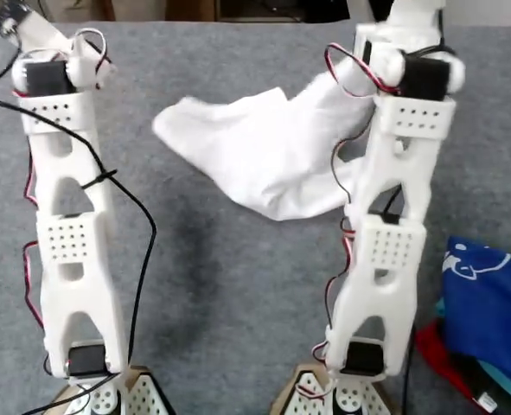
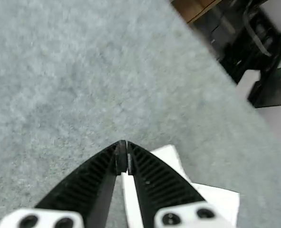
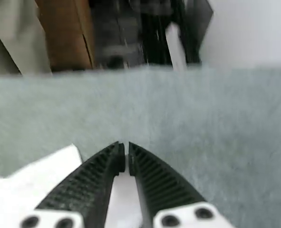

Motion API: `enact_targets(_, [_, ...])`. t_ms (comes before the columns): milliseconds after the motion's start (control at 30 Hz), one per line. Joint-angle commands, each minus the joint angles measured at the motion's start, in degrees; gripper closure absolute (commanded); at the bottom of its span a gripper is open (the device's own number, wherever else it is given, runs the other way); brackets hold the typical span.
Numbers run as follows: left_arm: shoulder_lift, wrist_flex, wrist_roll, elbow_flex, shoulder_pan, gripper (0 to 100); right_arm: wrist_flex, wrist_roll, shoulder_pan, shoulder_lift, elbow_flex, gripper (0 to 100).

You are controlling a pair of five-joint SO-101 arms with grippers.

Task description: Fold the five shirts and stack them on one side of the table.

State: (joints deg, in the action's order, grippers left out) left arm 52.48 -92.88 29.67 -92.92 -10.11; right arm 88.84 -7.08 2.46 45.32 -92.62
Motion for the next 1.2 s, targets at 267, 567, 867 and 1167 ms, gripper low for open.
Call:
enact_targets(267, [-0.66,-0.79,0.0,2.9,1.67,97,8.18,-0.09,-3.91,-14.37,-2.33,99.4])
enact_targets(567, [15.52,-2.73,0.09,0.79,12.22,83,12.4,-0.44,-0.75,5.85,-2.95,99.4])
enact_targets(867, [20.26,2.73,5.71,-2.11,19.16,83,7.47,-0.35,-0.4,20.79,-2.95,99.4])
enact_targets(1167, [27.21,5.01,3.69,-1.85,18.02,98,2.46,-0.35,-0.4,26.42,-2.86,99.4])
